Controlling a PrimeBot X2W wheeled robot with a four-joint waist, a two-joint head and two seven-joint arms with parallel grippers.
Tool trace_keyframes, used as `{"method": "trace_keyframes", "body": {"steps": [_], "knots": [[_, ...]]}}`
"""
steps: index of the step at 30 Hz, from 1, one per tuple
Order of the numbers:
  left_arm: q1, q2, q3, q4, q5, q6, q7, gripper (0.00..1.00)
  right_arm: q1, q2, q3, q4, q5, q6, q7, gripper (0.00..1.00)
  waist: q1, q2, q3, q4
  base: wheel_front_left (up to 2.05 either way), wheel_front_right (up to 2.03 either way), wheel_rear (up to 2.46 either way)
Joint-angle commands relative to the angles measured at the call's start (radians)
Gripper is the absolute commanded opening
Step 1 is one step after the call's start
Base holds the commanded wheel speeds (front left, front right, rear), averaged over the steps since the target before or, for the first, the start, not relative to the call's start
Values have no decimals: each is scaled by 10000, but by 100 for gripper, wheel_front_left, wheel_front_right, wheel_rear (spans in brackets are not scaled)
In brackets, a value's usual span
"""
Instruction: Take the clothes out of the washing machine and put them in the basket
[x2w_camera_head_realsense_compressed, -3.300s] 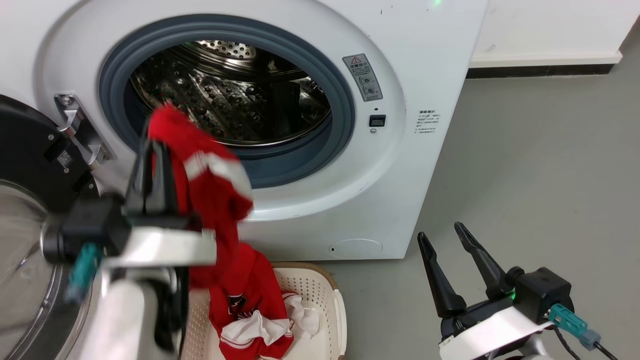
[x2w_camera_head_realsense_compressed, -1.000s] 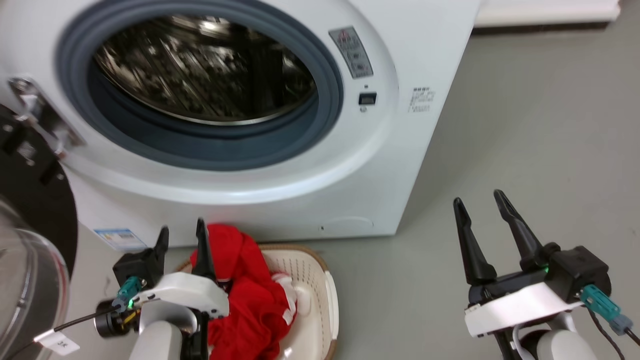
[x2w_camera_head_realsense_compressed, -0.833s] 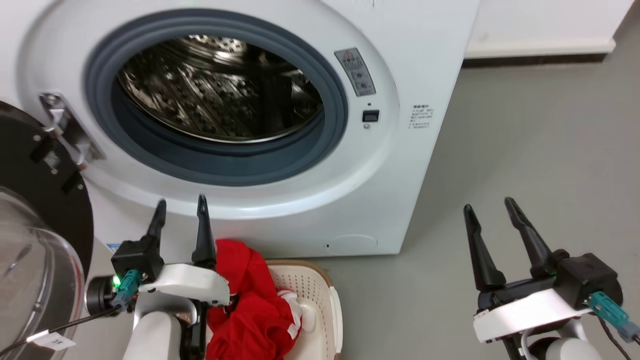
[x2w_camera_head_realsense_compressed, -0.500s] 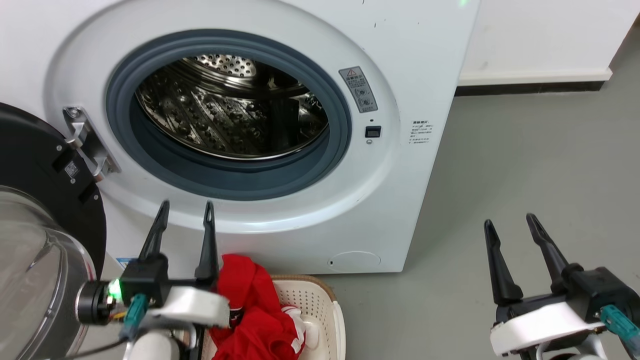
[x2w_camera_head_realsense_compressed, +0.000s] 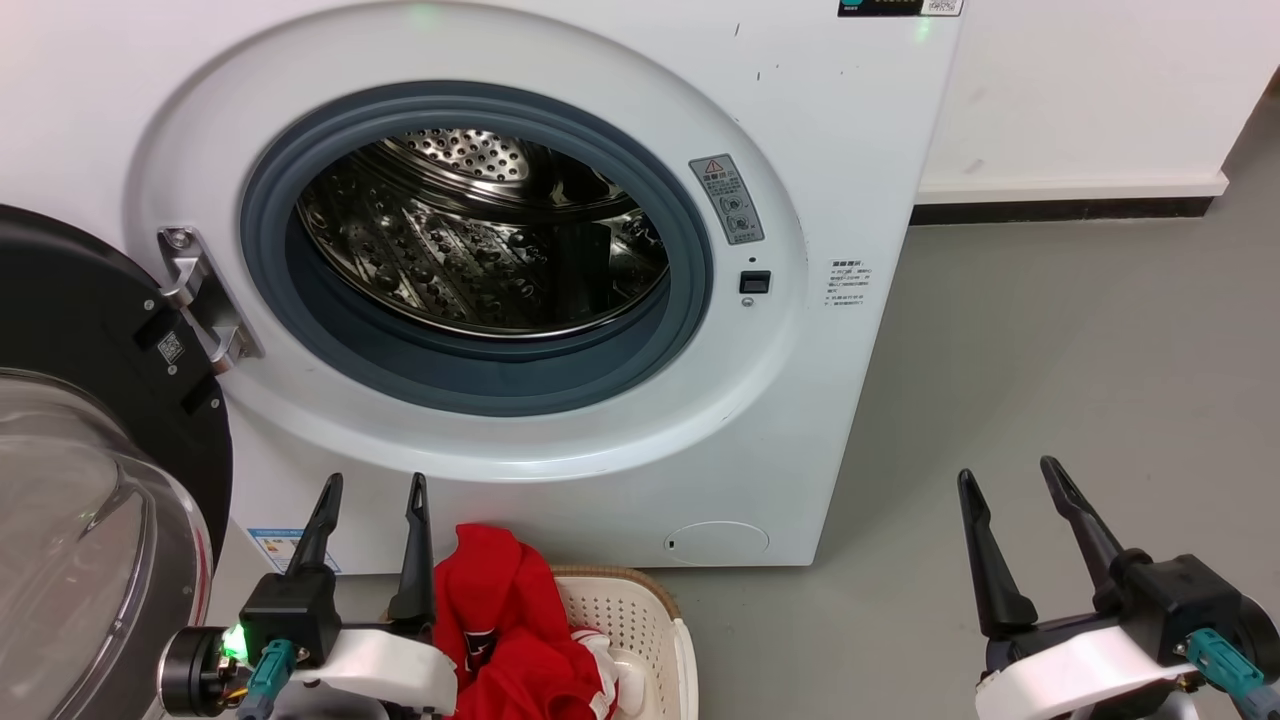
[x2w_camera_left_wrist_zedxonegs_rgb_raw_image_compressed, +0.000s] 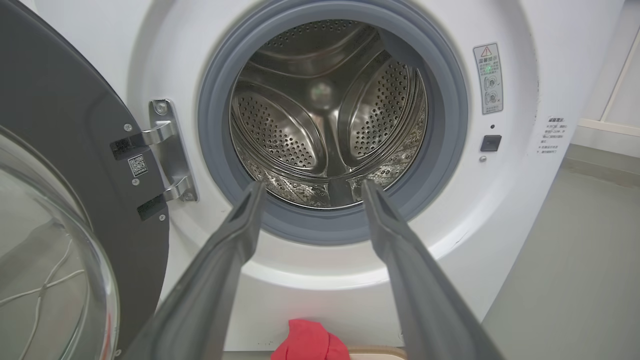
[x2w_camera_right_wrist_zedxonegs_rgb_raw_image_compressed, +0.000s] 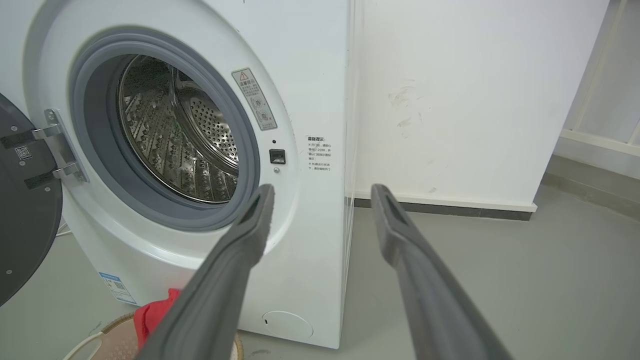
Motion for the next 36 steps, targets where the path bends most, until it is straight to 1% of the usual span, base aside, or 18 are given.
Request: {"method": "trace_keyframes", "body": {"steps": [1,13,14,18,26,36], "knots": [[77,25,-37,4,-61,21,31,100,146,6,10,-20,41,-5,12,100,1,0,-3,8,0,0,0],[-27,135,-114,-31,-123,96,86,100,175,6,-15,16,115,-5,24,100,1,0,-32,-58,0,0,0],[-7,98,-111,-21,-84,100,59,0,41,0,-6,36,94,-2,23,0,1,0,-31,-58,0,0,0],[-41,50,-42,195,-233,75,133,0,107,0,51,166,245,0,3,0,1,0,-28,-57,0,0,0],[-195,9,184,359,-1929,-72,595,0,-111,-124,-11,476,2136,0,147,0,1,0,-13,-28,0,0,0],[-251,-39,302,399,-3805,-237,952,0,-393,-236,-61,889,4130,-1,306,0,1,0,5,4,0,0,0]]}}
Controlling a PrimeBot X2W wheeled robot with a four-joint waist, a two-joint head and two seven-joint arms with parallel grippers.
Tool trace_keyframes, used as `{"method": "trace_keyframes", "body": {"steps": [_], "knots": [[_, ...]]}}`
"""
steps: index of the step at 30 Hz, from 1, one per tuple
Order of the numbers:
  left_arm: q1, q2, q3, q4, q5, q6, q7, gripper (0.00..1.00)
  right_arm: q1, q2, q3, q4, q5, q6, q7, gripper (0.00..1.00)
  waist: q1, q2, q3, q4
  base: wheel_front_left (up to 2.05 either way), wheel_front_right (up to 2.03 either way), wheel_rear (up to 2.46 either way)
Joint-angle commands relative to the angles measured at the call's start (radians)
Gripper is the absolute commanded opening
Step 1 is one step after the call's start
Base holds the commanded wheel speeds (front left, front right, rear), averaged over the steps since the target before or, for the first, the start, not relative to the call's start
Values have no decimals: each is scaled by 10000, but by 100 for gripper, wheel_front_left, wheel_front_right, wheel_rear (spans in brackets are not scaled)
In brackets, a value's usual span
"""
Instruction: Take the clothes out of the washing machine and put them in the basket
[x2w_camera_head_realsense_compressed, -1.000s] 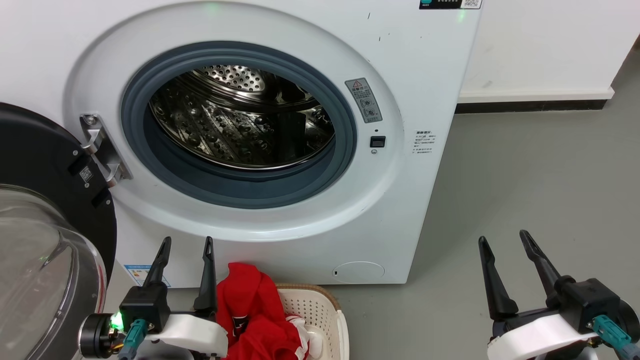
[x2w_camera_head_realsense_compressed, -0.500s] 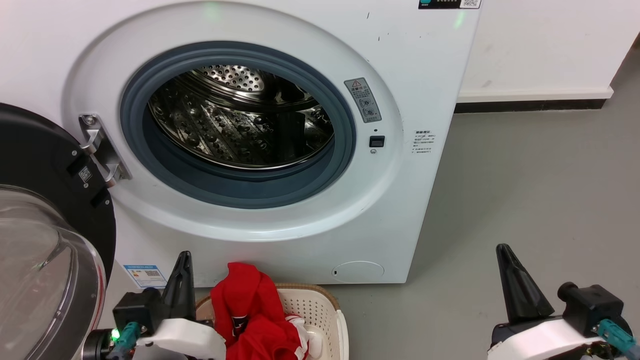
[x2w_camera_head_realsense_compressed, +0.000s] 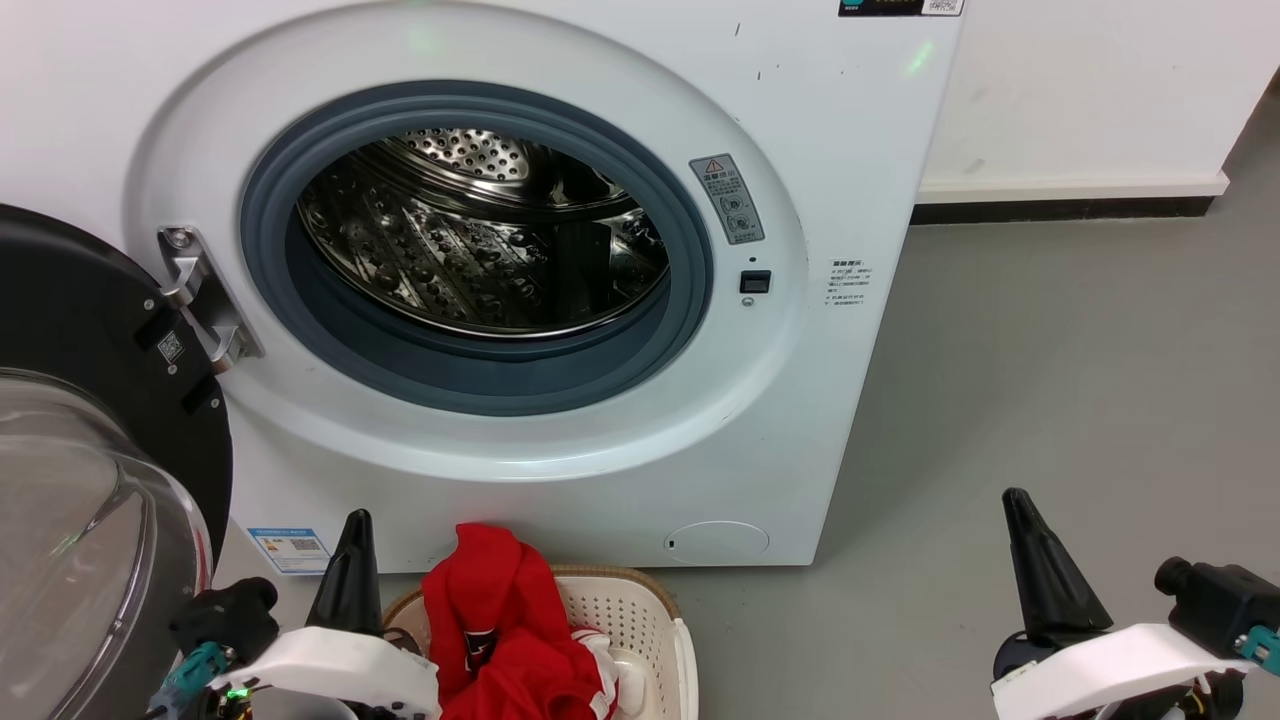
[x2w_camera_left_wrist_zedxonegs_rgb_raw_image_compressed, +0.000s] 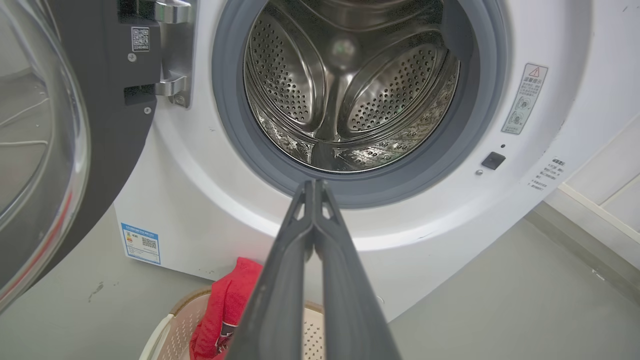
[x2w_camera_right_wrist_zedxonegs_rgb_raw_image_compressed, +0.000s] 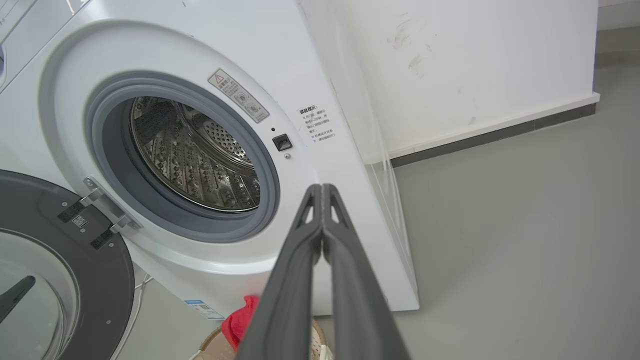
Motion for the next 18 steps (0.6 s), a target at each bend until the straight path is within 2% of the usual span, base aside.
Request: {"method": "trace_keyframes", "body": {"steps": [1,18], "knots": [[-329,3,70,-122,-326,-47,64,0,-327,-89,-34,-63,356,1,19,0,0,0,1,3,0,0,0],[-501,-65,339,44,-3005,-288,670,0,-661,-189,-176,465,3161,0,302,0,0,0,33,60,0,0,0]]}}
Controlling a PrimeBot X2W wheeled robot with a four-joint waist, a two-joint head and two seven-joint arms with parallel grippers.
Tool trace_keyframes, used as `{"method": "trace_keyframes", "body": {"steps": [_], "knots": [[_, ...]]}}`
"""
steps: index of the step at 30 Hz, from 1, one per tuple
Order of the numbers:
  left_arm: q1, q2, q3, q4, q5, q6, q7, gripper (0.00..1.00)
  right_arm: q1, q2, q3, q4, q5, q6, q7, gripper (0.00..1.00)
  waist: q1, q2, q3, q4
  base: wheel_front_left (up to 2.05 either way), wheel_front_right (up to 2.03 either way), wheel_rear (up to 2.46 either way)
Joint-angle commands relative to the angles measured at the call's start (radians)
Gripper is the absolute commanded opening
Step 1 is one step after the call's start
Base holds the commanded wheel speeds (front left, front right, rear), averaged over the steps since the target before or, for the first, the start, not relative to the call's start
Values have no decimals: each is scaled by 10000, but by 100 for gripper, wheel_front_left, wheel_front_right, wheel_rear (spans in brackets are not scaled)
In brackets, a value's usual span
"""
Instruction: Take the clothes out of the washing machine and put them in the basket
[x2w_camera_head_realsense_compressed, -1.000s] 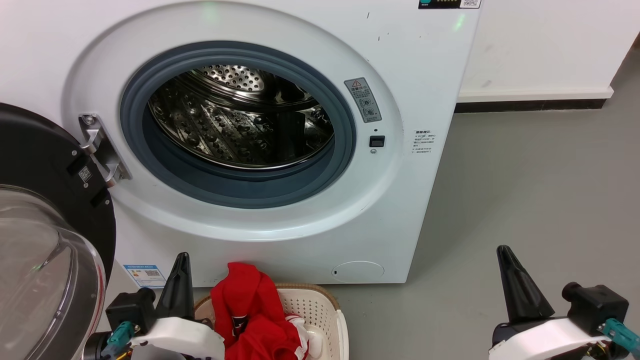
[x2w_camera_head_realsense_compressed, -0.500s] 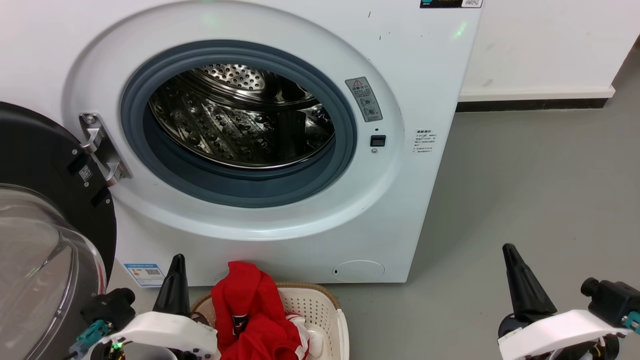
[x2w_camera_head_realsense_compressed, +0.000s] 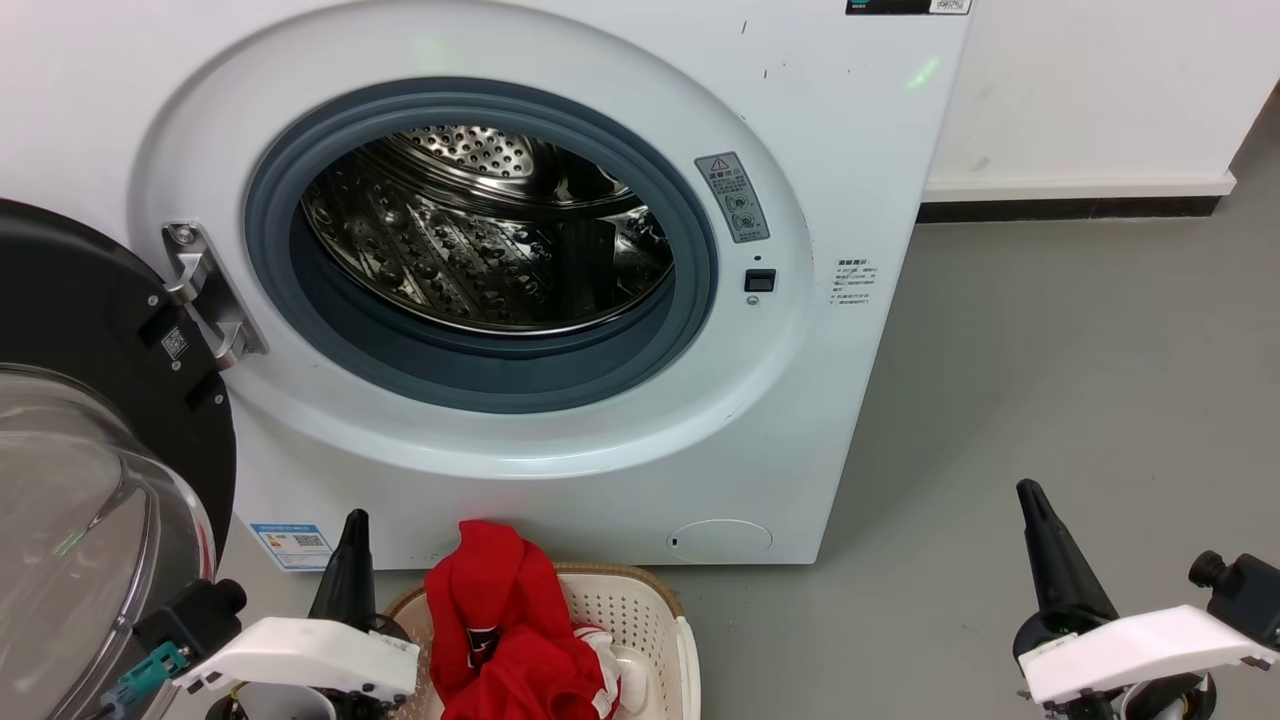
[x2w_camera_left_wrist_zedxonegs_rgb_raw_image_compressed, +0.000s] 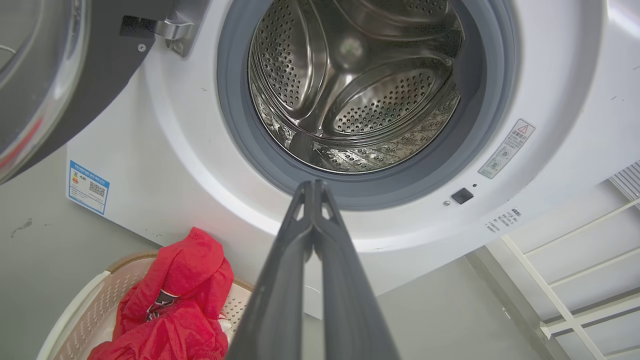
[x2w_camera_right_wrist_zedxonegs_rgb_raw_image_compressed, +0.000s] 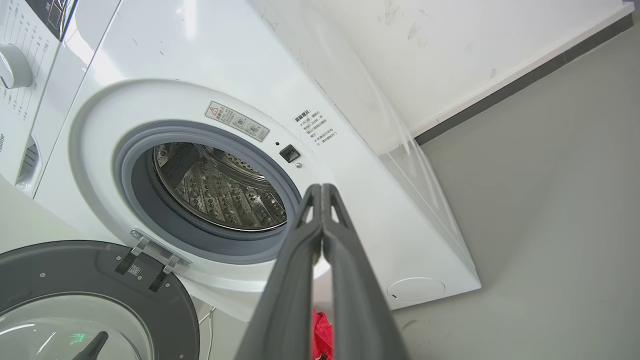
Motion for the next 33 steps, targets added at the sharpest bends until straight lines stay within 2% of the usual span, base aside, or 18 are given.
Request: {"method": "trace_keyframes", "body": {"steps": [1,33], "knots": [[-317,7,81,-94,-289,-54,60,0,-318,-76,-40,-42,312,0,59,0,0,0,2,4,0,0,0],[-560,-91,487,183,-4180,-416,971,0,-780,-119,-385,744,4290,0,581,0,0,0,62,110,0,0,0]]}}
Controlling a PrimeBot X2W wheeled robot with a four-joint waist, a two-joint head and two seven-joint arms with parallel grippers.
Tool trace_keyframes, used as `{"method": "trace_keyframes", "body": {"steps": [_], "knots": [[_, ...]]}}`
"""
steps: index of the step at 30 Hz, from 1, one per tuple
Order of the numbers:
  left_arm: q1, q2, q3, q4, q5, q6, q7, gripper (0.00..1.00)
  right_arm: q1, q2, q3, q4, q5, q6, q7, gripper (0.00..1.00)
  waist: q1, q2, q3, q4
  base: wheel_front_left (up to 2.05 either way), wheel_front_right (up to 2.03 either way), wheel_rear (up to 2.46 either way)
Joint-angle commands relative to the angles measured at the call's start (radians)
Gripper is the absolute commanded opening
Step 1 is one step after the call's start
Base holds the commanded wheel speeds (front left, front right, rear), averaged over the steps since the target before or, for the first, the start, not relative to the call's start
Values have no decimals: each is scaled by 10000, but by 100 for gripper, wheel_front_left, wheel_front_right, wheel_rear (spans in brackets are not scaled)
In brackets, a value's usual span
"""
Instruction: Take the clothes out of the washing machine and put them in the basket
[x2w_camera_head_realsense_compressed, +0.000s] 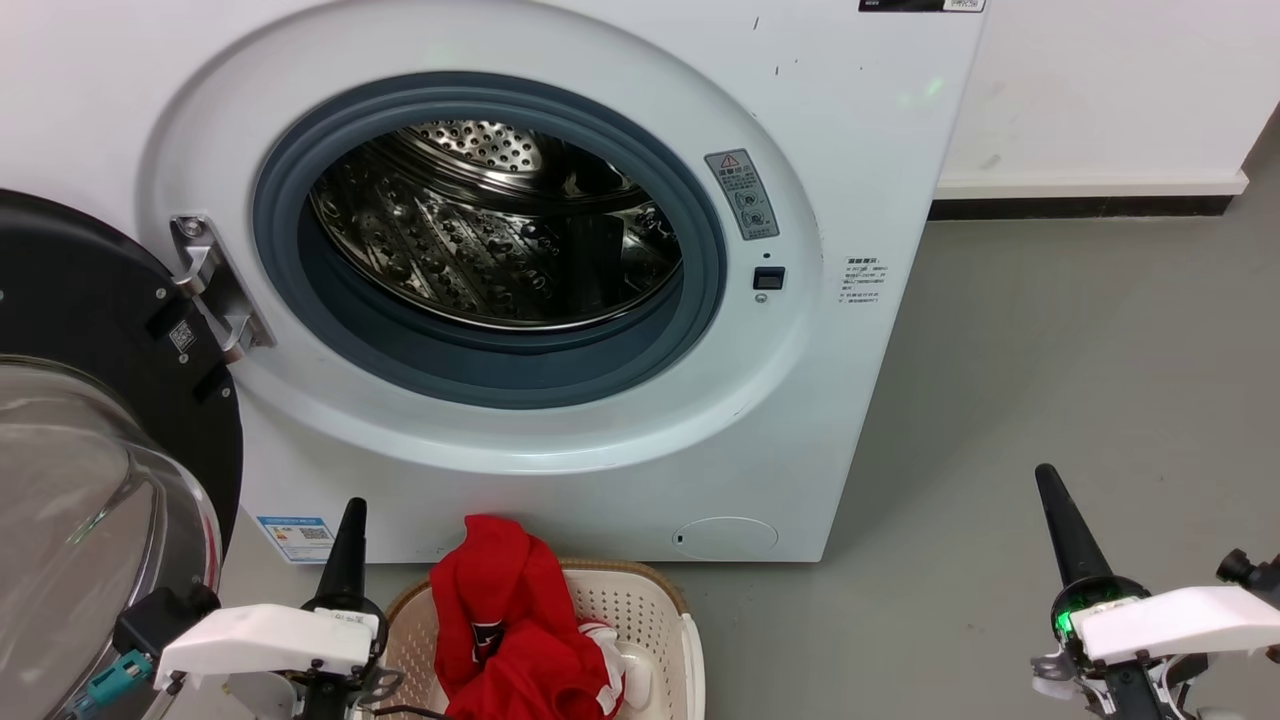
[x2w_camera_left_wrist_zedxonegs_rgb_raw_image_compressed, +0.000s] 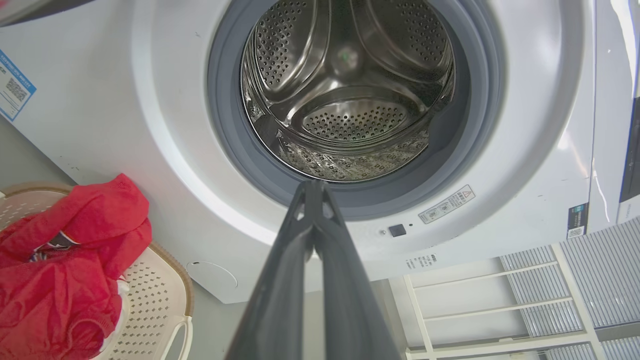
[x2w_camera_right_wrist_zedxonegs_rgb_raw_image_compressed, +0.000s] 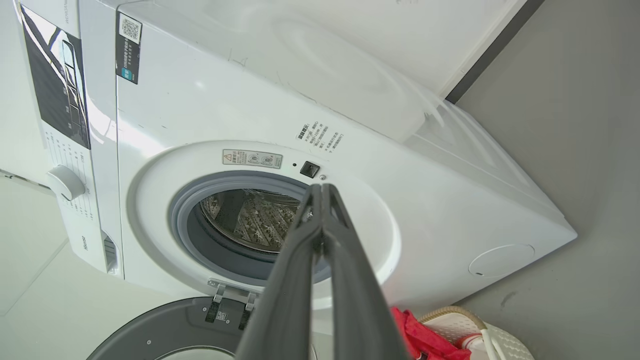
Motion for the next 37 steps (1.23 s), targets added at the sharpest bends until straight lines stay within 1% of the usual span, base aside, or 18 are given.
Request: {"method": "trace_keyframes", "body": {"steps": [1,11,12,15,37], "knots": [[-221,13,45,-41,-254,-78,60,0,-209,-56,-41,-4,282,2,68,0,0,0,3,5,0,0,0],[-294,-15,157,33,-1252,-163,283,0,-348,-47,-156,202,1275,2,217,0,0,0,21,38,0,0,0],[-317,-21,187,52,-1527,-201,357,0,-374,-42,-190,260,1550,2,257,0,0,0,27,48,0,0,0],[-313,-29,217,72,-1809,-221,428,0,-408,-37,-222,313,1828,1,310,0,0,0,32,58,0,0,0],[-421,-79,391,209,-3550,-385,829,0,-618,12,-450,681,3542,1,599,0,0,0,72,128,0,0,0]]}}
